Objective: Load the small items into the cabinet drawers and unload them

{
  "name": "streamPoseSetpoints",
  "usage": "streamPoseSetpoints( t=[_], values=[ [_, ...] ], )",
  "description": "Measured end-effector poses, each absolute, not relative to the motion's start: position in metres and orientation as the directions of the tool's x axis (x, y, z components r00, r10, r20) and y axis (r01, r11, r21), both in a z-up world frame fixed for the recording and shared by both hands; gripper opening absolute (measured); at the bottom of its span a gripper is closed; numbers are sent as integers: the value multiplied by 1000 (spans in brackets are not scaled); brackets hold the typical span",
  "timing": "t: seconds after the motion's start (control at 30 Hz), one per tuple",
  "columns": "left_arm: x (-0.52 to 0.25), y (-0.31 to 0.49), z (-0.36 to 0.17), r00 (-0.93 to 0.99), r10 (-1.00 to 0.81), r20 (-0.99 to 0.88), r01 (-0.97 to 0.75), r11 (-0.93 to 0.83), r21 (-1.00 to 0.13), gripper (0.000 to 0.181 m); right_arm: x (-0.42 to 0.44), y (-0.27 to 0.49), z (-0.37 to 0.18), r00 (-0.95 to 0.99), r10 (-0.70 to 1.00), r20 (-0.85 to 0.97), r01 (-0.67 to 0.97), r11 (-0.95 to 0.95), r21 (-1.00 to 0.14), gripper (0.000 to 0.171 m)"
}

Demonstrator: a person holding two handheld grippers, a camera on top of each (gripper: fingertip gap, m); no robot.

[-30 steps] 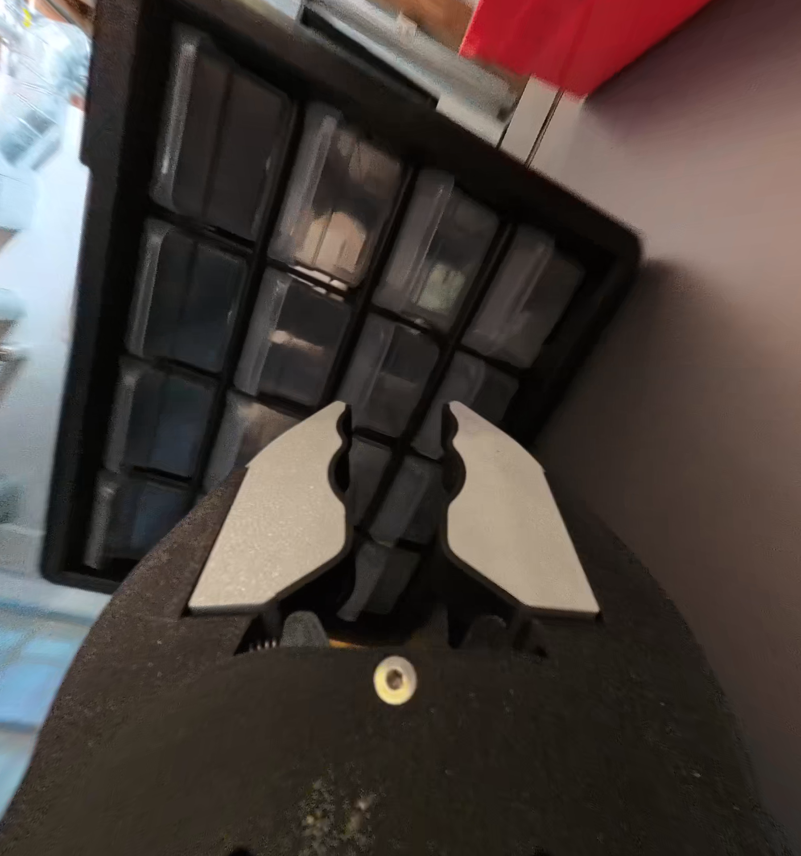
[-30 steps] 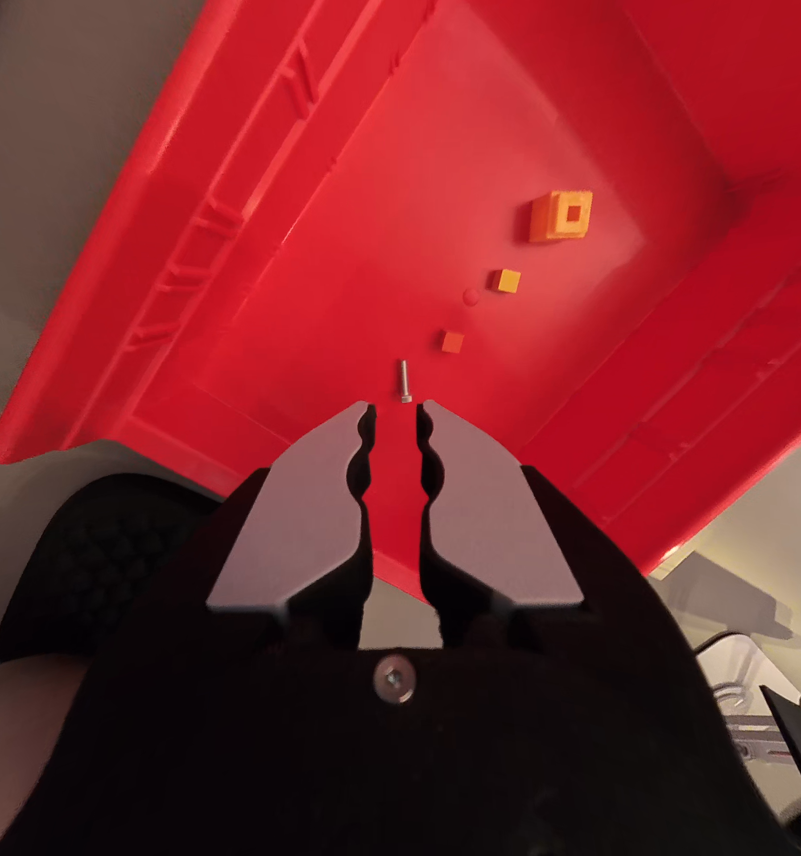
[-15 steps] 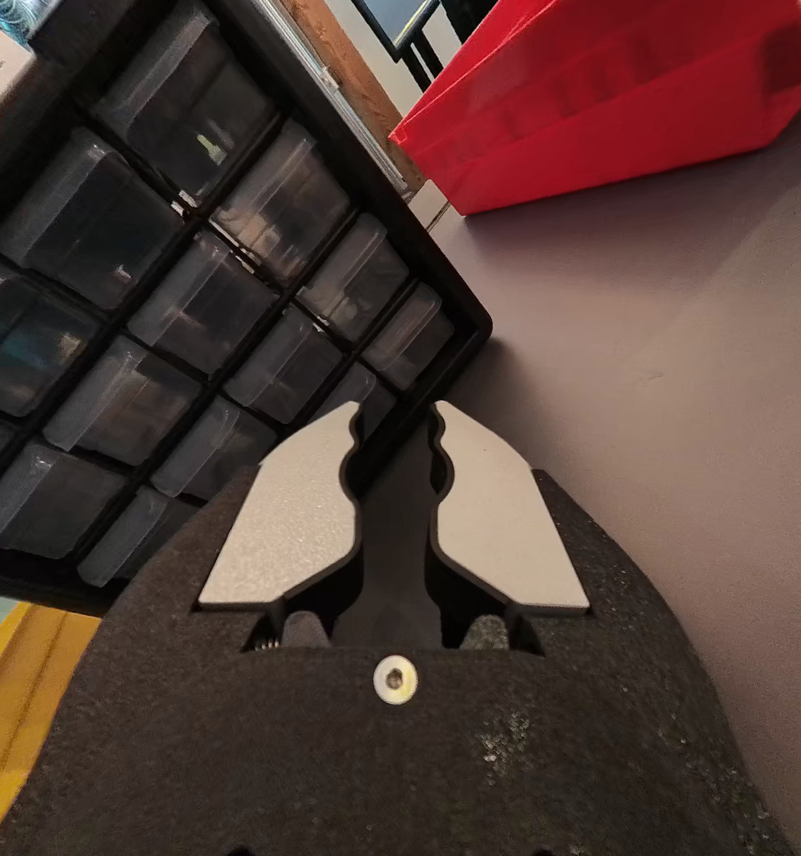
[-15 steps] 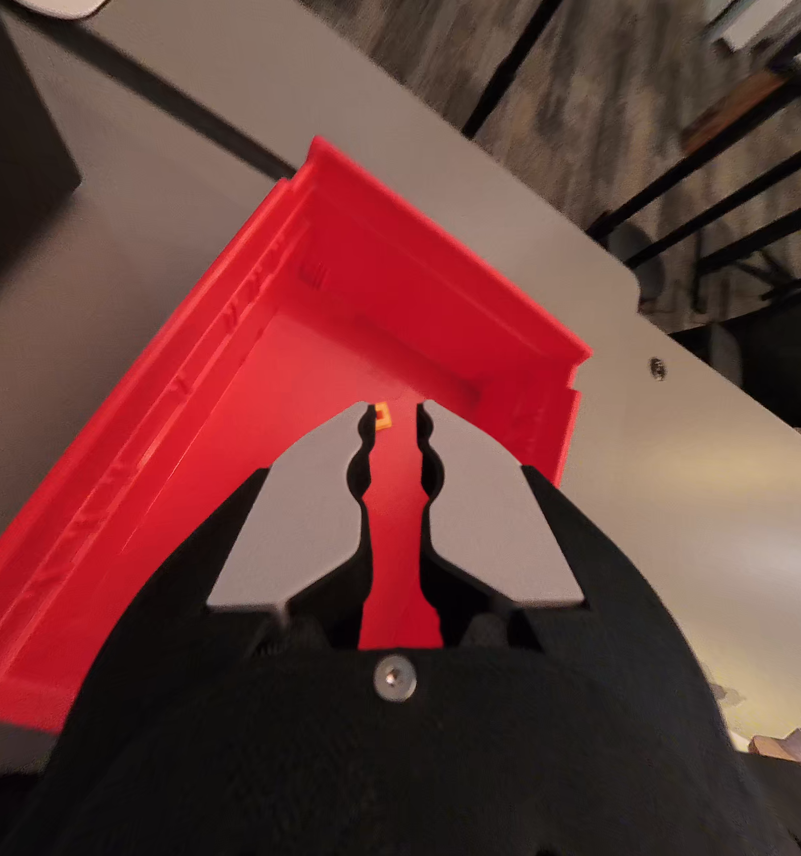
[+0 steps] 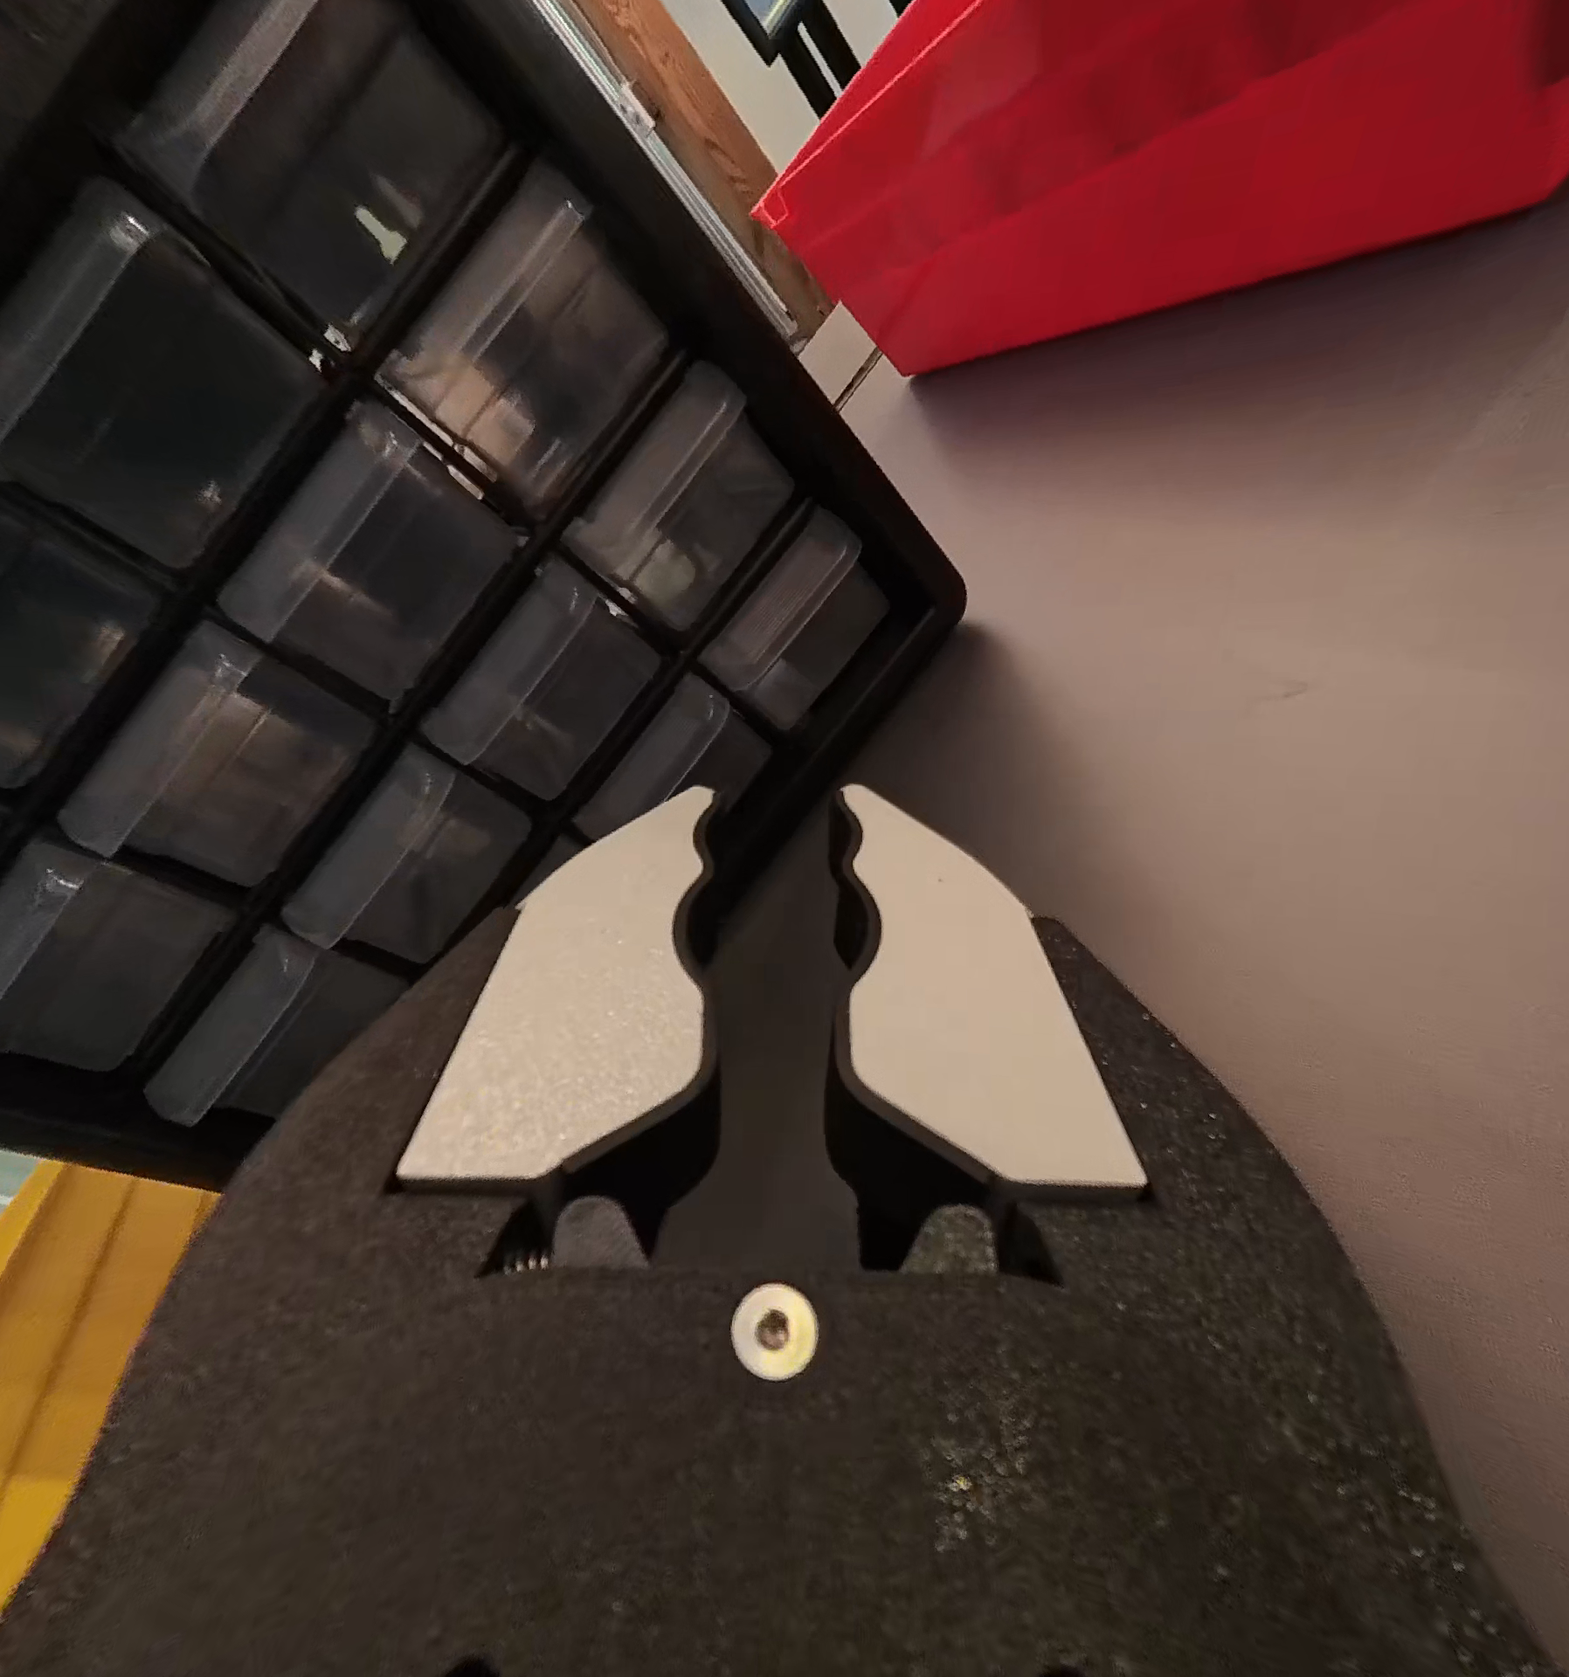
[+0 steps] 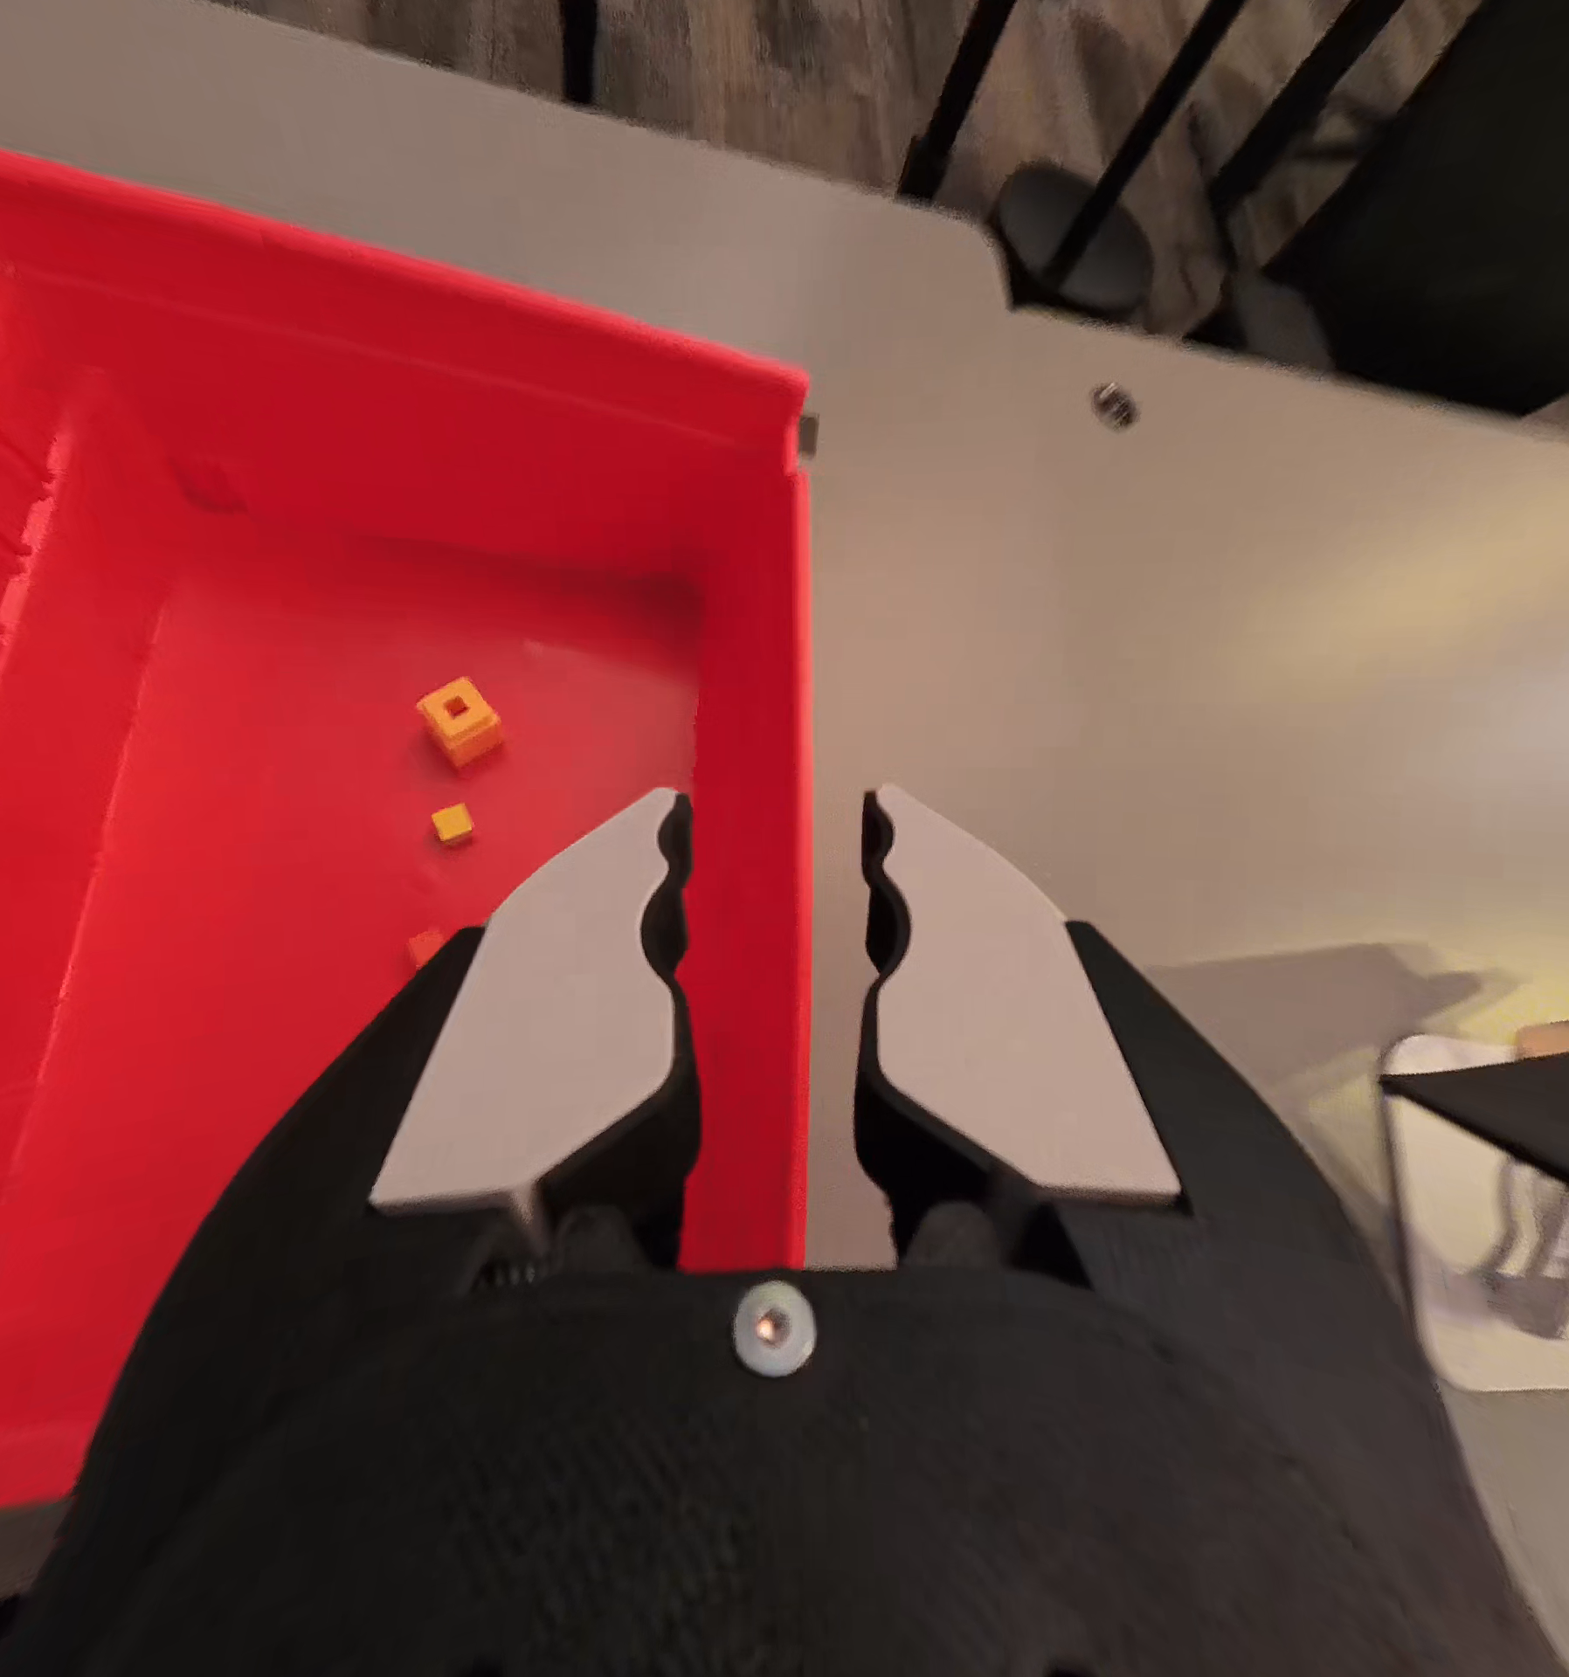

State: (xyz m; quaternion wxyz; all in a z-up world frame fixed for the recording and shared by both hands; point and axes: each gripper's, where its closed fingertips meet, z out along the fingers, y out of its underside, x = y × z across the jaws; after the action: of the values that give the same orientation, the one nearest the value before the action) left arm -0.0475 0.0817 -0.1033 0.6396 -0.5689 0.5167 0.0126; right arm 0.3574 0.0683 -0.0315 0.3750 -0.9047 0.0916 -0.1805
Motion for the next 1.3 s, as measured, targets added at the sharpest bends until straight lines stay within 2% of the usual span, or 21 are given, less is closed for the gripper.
streamPoseSetpoints(
  t=[0.17, 0.27, 0.37, 0.43, 0.57, 0.7, 0.93, 1.07, 1.13, 1.2, 1.3],
  values=[
    [-51, 86, -102, 485, -563, -669, -604, 338, -722, 22, 356, 56, -76, 957, -277, 81, -175, -781, -599, 42],
    [-54, 90, -109, 462, -545, -700, -652, 326, -684, 22, 356, 52, -90, 951, -306, 47, -232, -805, -546, 34],
    [-59, 95, -108, 492, -551, -674, -648, 284, -706, 21, 359, 49, -95, 938, -340, 65, -259, -814, -521, 28],
    [-63, 99, -106, 528, -561, -637, -627, 249, -738, 21, 358, 48, -94, 933, -357, 44, -284, -806, -519, 27],
    [-70, 104, -103, 583, -587, -562, -586, 176, -791, 21, 370, 41, -100, 910, -394, 128, -289, -825, -485, 29],
    [-71, 106, -104, 597, -592, -541, -581, 146, -801, 22, 352, 37, -120, 933, -358, 28, -326, -877, -351, 36],
    [-70, 107, -108, 605, -629, -488, -573, 82, -816, 23, 358, 39, -120, 922, -386, 17, -354, -861, -366, 29],
    [-68, 105, -106, 620, -669, -410, -525, 34, -851, 23, 364, 39, -121, 911, -402, 92, -343, -862, -373, 24],
    [-70, 108, -105, 623, -651, -433, -536, 48, -843, 23, 364, 41, -121, 924, -367, 108, -310, -884, -348, 23],
    [-72, 112, -103, 624, -630, -462, -551, 63, -832, 22, 364, 44, -122, 941, -333, 53, -301, -900, -316, 20],
    [-68, 110, -106, 628, -663, -407, -526, 25, -850, 22, 357, 43, -123, 951, -302, -66, -309, -916, -255, 10]
  ],
)
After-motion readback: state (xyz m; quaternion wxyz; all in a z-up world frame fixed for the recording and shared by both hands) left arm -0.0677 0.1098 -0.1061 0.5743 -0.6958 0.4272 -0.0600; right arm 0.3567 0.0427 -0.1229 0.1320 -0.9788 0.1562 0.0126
